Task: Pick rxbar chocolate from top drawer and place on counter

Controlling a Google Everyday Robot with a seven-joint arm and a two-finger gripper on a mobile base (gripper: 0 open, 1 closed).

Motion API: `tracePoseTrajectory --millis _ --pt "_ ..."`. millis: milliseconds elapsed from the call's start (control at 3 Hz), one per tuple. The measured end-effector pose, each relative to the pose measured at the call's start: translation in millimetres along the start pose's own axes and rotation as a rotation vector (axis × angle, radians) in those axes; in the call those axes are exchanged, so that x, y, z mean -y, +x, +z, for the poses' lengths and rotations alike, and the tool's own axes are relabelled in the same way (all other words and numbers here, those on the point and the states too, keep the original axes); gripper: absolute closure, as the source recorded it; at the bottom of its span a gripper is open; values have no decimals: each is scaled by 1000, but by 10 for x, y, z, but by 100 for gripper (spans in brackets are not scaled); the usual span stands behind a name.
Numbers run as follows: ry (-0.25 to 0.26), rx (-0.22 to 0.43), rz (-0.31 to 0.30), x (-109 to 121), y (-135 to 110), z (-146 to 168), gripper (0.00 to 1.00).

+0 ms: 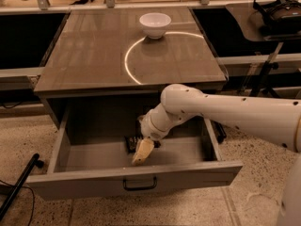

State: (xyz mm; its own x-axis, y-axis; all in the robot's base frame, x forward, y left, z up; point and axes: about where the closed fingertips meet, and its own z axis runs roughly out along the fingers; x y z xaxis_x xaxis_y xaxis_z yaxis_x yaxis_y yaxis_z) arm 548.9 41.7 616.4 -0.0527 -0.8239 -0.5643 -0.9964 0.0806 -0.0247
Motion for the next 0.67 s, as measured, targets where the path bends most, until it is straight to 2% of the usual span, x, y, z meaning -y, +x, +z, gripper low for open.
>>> tracePoseTrajectory --millis 667 --pt "-33 -30 13 -10 134 94 0"
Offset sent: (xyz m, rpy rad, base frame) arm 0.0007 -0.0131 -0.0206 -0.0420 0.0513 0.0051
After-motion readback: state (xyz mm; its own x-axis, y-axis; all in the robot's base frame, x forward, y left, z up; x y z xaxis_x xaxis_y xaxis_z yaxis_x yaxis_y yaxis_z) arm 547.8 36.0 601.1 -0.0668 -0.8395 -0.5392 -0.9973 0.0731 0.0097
